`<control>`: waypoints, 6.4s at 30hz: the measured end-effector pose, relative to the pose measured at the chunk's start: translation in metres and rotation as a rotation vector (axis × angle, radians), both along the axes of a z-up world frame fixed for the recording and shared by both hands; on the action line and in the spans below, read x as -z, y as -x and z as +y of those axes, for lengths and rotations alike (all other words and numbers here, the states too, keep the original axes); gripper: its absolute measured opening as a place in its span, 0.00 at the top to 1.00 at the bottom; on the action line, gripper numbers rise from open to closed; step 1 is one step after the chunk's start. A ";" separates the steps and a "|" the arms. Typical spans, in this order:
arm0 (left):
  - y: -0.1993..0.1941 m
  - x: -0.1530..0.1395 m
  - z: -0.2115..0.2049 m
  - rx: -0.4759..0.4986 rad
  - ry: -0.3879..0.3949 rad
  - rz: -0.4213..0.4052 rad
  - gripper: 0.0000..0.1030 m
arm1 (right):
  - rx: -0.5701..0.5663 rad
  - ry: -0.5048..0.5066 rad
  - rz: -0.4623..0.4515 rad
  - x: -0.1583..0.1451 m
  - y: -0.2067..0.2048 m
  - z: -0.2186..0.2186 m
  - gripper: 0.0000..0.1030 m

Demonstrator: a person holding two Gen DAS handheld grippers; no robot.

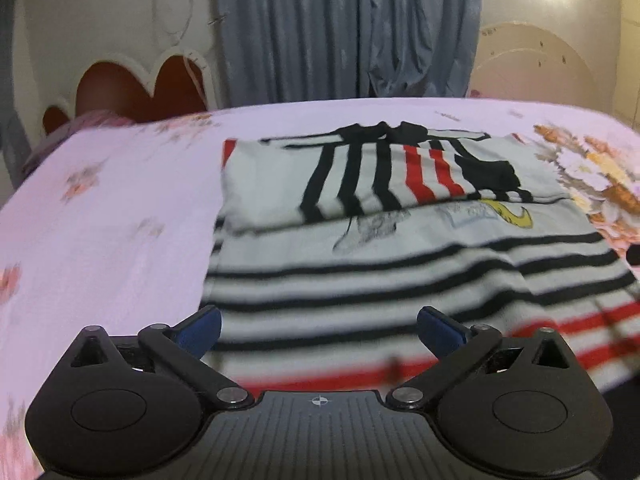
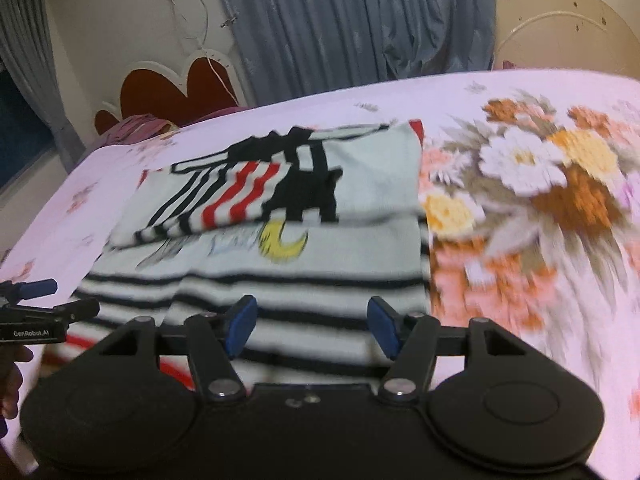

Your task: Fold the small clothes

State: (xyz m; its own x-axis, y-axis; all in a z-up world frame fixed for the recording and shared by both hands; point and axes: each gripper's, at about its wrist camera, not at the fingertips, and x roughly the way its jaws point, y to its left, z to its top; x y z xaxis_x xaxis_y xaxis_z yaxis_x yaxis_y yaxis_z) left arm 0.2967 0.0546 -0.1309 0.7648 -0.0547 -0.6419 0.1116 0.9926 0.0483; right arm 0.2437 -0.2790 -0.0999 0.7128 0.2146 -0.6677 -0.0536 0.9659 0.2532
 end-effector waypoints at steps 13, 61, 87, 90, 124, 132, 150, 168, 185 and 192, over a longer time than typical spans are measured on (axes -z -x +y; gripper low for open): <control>0.083 0.048 0.084 -0.091 0.394 0.151 0.26 | 0.084 -0.242 0.138 0.040 0.088 -0.038 0.42; -0.223 0.014 0.082 -0.094 0.775 0.039 0.93 | 0.218 -0.516 -0.047 -0.008 -0.182 -0.079 0.95; -0.309 0.032 0.038 0.074 0.302 0.027 0.42 | -0.077 -0.031 -0.106 0.017 -0.255 -0.052 0.44; -0.322 0.030 0.039 0.011 0.323 0.008 0.42 | -0.057 0.057 -0.109 0.016 -0.263 -0.039 0.45; -0.318 0.031 0.021 0.093 0.189 0.001 0.67 | -0.180 0.213 -0.122 0.018 -0.264 -0.031 0.38; -0.315 0.028 0.010 0.076 0.146 -0.054 0.96 | -0.157 0.354 -0.085 0.038 -0.294 0.001 0.96; -0.301 0.010 -0.026 -0.004 0.132 -0.155 0.42 | -0.020 0.305 -0.179 0.019 -0.282 0.006 0.48; -0.262 0.017 -0.051 0.098 0.006 -0.091 0.42 | -0.025 0.383 -0.080 0.029 -0.280 0.014 0.55; -0.187 0.019 -0.039 0.067 0.057 0.024 0.42 | -0.073 0.403 -0.022 0.031 -0.210 0.021 0.51; -0.152 0.019 -0.087 0.159 0.070 0.029 0.42 | -0.213 0.330 -0.034 0.030 -0.173 0.092 0.55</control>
State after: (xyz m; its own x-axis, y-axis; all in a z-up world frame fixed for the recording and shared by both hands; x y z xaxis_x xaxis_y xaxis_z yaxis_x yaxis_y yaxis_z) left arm 0.4491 -0.0324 -0.1494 0.7241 -0.2189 -0.6540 0.2680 0.9631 -0.0256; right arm 0.4168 -0.1870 -0.1303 0.6980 0.1384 -0.7026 -0.2651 0.9614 -0.0740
